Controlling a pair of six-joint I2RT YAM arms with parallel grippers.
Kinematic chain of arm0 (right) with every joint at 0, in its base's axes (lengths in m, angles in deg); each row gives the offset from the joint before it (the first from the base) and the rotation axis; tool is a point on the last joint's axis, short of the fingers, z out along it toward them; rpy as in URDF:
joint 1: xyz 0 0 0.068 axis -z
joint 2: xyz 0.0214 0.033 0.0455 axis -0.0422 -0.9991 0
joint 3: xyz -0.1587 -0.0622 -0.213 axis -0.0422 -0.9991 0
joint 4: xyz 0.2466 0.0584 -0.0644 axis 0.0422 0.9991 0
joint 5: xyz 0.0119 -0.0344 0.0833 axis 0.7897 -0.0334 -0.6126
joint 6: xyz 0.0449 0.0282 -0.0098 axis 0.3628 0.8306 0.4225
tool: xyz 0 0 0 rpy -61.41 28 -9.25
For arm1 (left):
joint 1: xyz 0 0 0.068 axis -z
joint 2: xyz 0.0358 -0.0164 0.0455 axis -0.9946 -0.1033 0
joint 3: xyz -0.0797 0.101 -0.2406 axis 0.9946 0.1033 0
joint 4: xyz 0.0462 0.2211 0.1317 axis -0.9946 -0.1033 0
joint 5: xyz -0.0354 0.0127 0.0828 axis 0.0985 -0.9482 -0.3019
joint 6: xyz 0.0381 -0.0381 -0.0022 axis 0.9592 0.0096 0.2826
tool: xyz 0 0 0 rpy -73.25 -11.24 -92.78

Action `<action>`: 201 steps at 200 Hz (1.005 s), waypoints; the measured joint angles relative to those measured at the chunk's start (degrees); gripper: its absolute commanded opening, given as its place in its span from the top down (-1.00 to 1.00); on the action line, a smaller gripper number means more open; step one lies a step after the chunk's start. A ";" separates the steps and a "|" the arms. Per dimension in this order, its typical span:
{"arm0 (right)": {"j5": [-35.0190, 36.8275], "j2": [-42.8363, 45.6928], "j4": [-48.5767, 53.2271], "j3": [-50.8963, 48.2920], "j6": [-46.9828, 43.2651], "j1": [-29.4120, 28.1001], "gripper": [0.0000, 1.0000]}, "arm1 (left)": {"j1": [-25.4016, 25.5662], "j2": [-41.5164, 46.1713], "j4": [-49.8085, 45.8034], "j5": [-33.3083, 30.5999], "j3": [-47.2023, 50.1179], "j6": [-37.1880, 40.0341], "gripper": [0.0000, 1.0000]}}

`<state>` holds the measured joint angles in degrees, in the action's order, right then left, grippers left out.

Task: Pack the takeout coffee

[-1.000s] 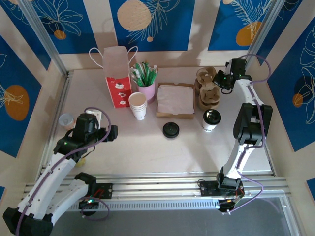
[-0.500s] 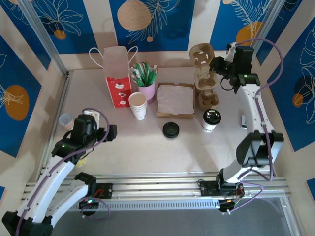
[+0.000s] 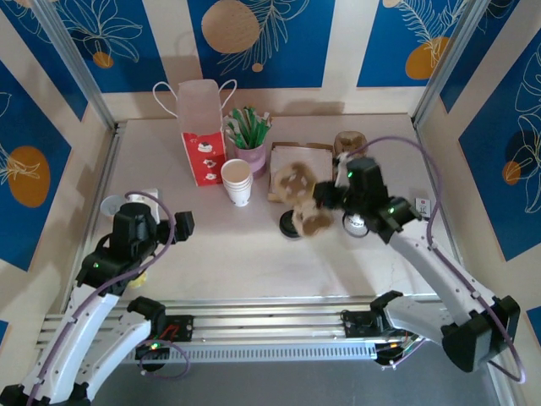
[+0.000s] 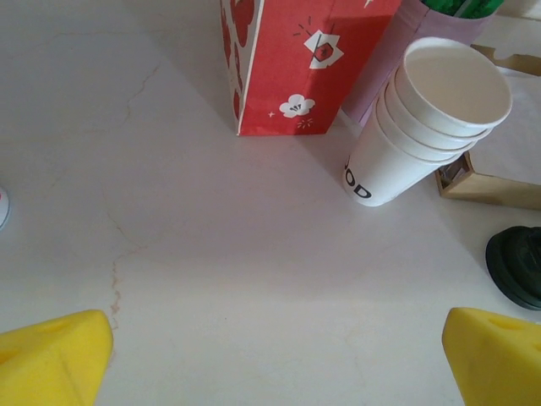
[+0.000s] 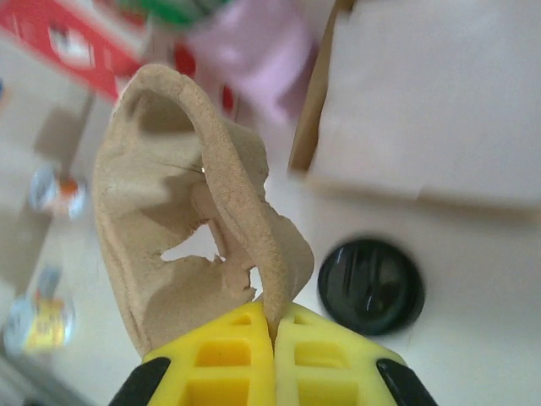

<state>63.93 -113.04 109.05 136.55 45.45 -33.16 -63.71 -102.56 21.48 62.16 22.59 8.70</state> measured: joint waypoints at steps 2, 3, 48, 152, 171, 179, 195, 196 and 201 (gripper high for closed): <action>0.15 0.24 0.24 -0.48 0.22 -0.76 0.91 | 0.00 -0.13 -0.22 -0.04 -0.28 -0.04 -1.00; 0.15 0.35 0.52 -0.85 0.46 -1.22 0.91 | 0.00 -0.20 -0.28 -0.04 -0.44 -0.15 -1.00; 6.64 2.10 1.31 -7.98 6.60 -16.13 0.91 | -0.17 -3.67 -3.87 -0.46 -8.70 -3.15 -1.00; 5.44 -15.13 -2.97 -9.27 9.49 -22.62 0.76 | -3.78 -15.76 -6.80 -0.46 -25.20 -8.61 -1.00; 4.11 -18.21 -2.75 -7.82 9.44 -22.43 0.67 | -6.40 -19.69 -6.38 0.17 -29.42 -9.11 -1.00; 3.80 -19.04 -2.47 -7.08 9.29 -22.45 0.61 | -7.93 -21.88 -5.92 0.79 -31.61 -9.79 -1.00; 3.34 -19.89 -1.90 -6.01 9.05 -22.45 0.45 | -10.80 -25.59 -5.03 2.16 -34.82 -10.78 -1.00; 3.32 -19.91 -1.84 -5.90 9.07 -22.45 0.43 | -11.13 -26.10 -5.03 2.38 -35.17 -10.97 -1.00; 3.15 -19.96 -1.66 -5.68 8.76 -22.45 0.39 | -12.00 -27.45 -4.83 3.13 -36.39 -11.39 -1.00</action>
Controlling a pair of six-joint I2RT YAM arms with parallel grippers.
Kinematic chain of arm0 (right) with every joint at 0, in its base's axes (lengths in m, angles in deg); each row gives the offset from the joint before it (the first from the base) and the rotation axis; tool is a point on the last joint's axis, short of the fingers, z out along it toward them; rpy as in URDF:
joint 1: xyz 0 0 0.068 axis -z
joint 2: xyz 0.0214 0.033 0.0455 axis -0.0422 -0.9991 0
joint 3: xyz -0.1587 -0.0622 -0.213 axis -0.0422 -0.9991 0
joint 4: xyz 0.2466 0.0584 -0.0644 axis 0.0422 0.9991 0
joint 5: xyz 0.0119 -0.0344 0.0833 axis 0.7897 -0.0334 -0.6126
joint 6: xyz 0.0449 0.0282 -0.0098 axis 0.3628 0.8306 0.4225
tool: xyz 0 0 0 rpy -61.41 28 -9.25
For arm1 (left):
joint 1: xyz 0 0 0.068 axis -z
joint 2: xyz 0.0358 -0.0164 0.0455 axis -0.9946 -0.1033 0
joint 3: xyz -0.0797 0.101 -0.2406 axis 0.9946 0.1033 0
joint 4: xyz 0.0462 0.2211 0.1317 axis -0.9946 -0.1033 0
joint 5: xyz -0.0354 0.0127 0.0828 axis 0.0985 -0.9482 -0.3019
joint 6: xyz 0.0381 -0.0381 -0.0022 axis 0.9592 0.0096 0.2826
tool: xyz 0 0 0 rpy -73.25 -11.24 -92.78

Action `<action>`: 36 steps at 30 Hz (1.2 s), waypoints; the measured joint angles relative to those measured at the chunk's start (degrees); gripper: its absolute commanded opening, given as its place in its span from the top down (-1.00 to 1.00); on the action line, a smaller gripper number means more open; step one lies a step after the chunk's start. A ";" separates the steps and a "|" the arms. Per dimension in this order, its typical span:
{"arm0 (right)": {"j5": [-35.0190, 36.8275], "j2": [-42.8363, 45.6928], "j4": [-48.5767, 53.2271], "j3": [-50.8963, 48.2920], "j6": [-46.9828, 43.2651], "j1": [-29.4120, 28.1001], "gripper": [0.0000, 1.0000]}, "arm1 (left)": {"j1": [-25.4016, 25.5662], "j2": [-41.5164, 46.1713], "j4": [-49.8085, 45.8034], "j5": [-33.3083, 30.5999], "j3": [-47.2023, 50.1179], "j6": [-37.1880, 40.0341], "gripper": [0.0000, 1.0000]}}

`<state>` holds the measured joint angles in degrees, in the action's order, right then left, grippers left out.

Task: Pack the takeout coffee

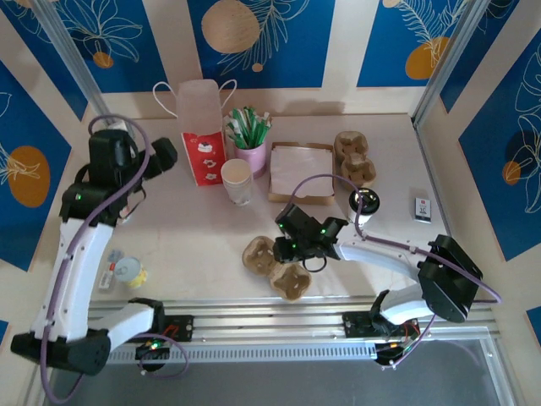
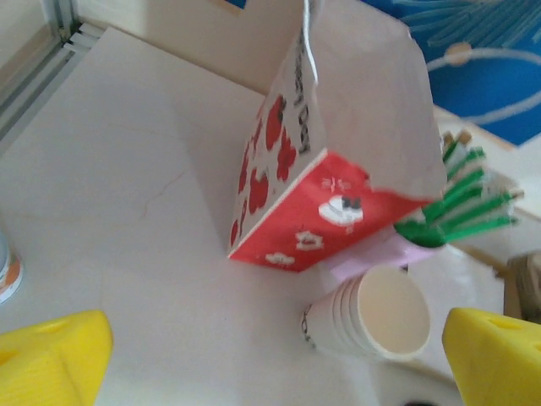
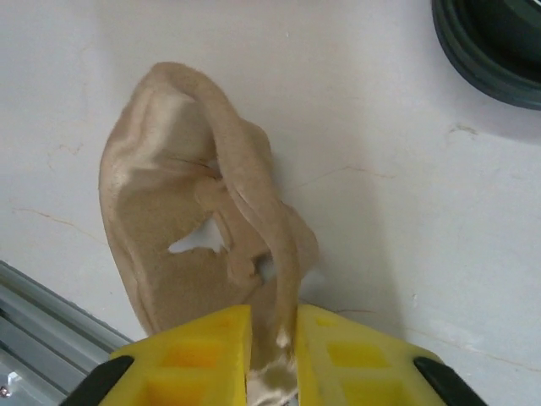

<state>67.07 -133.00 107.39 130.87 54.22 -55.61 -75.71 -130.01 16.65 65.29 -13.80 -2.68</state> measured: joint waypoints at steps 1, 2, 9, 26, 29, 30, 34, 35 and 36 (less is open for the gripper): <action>-0.20 0.00 0.22 0.26 -0.28 0.00 0.31 | -1.20 -1.99 0.31 0.94 -1.53 -0.52 -1.00; -0.39 0.00 0.42 0.50 -0.46 0.00 0.24 | -2.32 -3.96 0.68 1.88 -3.06 -1.27 -1.00; 0.00 0.74 4.31 2.10 -1.75 -0.39 -0.10 | -5.62 -18.08 1.88 5.33 -15.37 -3.37 -0.93; 2.86 17.25 15.06 7.78 -4.11 -3.13 -0.27 | -6.01 -46.62 -1.57 1.44 -44.04 1.53 -0.13; 2.89 17.86 16.55 8.13 -4.70 -3.34 -0.27 | -6.01 -49.16 -1.95 1.44 -45.40 1.70 0.31; 2.89 17.86 16.79 8.13 -4.79 -3.41 -0.27 | -6.01 -49.72 -1.92 1.40 -45.83 1.86 0.46; 2.89 17.86 17.81 8.28 -5.33 -3.48 -0.27 | -6.01 -50.64 -2.21 1.53 -46.18 1.84 0.96; 2.89 17.86 17.84 8.31 -5.35 -3.48 -0.27 | -6.01 -50.64 -2.36 1.51 -46.18 1.64 1.00; 2.89 17.84 17.97 8.39 -5.40 -3.48 -0.27 | -6.01 -50.58 -2.45 1.46 -46.21 1.57 1.00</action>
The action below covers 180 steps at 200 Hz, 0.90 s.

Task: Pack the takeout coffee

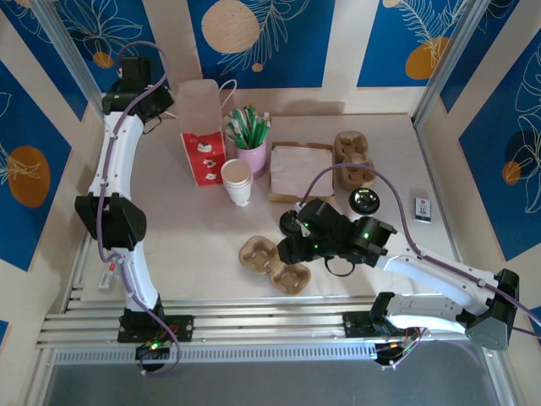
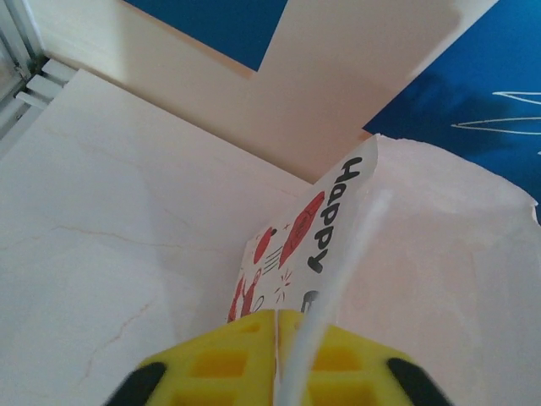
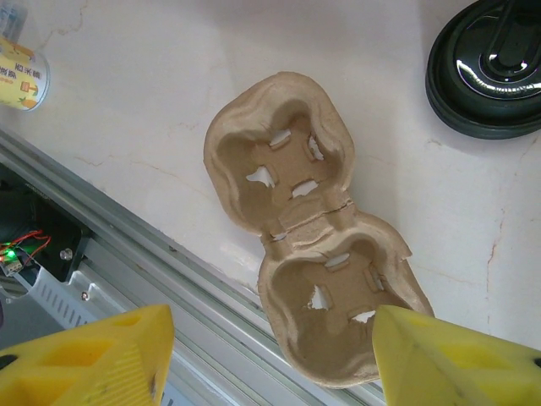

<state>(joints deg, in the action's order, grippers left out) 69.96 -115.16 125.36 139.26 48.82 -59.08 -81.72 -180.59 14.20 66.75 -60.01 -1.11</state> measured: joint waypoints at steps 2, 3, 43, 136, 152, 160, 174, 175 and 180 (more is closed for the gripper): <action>0.00 -0.02 0.00 0.02 -0.04 0.00 -0.27 | 0.00 0.02 -0.02 0.00 0.00 0.24 1.00; 0.00 -0.02 0.00 0.04 -0.09 0.00 -0.27 | 0.00 0.04 -0.07 0.00 0.00 0.35 1.00; -0.02 -1.95 0.24 2.08 -1.01 0.00 -0.27 | -0.02 8.04 0.17 -0.55 10.36 0.90 1.00; 1.95 -8.17 1.84 7.67 -0.87 -5.84 -0.37 | -0.48 35.85 4.31 -1.11 37.07 1.05 1.00; 3.17 -10.12 2.78 8.35 -0.28 -6.97 -0.40 | -0.50 39.26 5.68 -0.87 42.01 0.52 1.00; 3.54 -10.91 3.15 8.35 0.11 -7.28 -0.40 | -0.52 41.18 5.73 -0.44 44.35 0.17 1.00; 3.93 -12.04 3.74 8.35 0.66 -7.61 -0.41 | -0.57 44.63 5.90 0.39 47.56 -0.48 1.00; 3.98 -12.11 3.80 8.35 0.74 -7.65 -0.41 | -0.57 45.05 5.88 0.50 47.82 -0.55 1.00; 4.04 -12.39 3.89 8.35 0.90 -7.78 -0.41 | -0.59 46.23 5.88 0.90 48.57 -0.92 1.00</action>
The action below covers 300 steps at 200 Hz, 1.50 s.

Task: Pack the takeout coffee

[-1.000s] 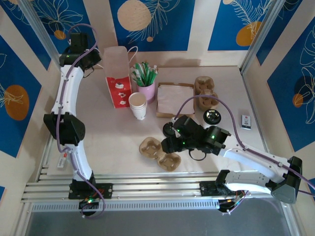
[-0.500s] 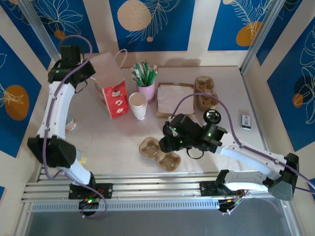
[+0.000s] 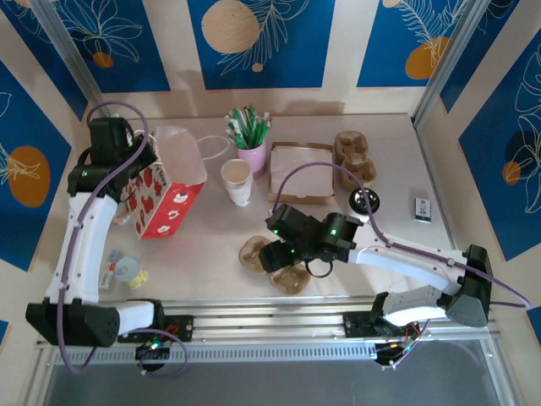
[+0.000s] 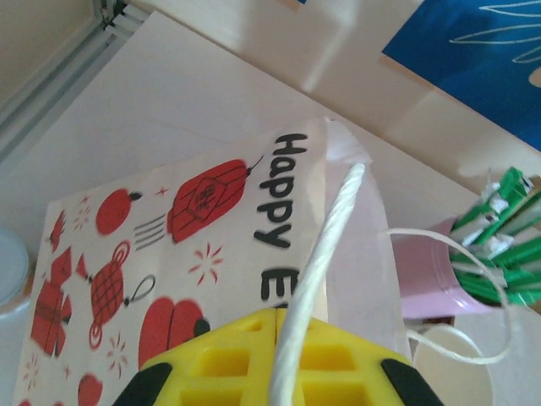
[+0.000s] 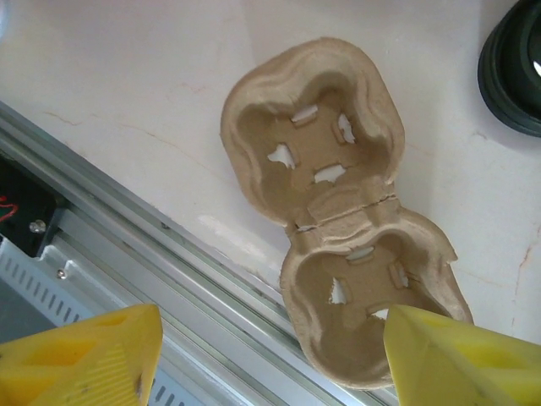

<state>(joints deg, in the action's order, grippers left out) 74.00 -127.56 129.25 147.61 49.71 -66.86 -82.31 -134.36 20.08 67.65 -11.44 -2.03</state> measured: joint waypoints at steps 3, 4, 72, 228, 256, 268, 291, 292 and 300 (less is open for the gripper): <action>0.04 -0.13 0.00 0.00 0.15 -0.04 -0.41 | 0.00 0.72 0.00 0.26 0.28 -0.15 1.00; 0.04 -0.13 0.00 0.00 0.15 -0.04 -0.41 | 0.00 0.96 0.04 0.35 0.39 -0.26 1.00; 0.72 -1.68 -0.33 0.00 2.84 -0.98 -0.49 | -0.04 15.54 1.05 3.72 5.22 -6.01 1.00; 5.03 -14.64 2.21 2.27 15.87 -1.25 -0.59 | 0.22 39.12 4.57 13.77 30.36 -17.44 1.00; 5.95 -16.87 3.52 2.29 20.11 -1.95 -0.54 | 0.42 40.76 4.11 14.29 30.86 -17.92 1.00; 6.16 -17.14 3.69 2.29 21.84 -2.27 -0.54 | 0.61 41.13 3.15 14.16 30.23 -17.90 0.93; 6.19 -17.42 3.15 2.01 24.39 -2.36 -0.52 | 0.90 41.77 1.88 13.84 28.52 -17.59 0.69; 6.16 -17.49 3.10 1.99 24.46 -2.36 -0.52 | 0.92 41.86 1.73 13.81 28.37 -17.22 0.68; 6.14 -17.86 2.78 1.81 25.11 -2.36 -0.51 | 1.05 42.23 1.25 13.62 27.93 -17.16 0.61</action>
<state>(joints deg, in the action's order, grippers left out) 80.15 -145.41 132.03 149.43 74.83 -69.22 -81.26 -92.13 21.33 81.27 16.49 -19.19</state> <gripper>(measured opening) 0.763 0.133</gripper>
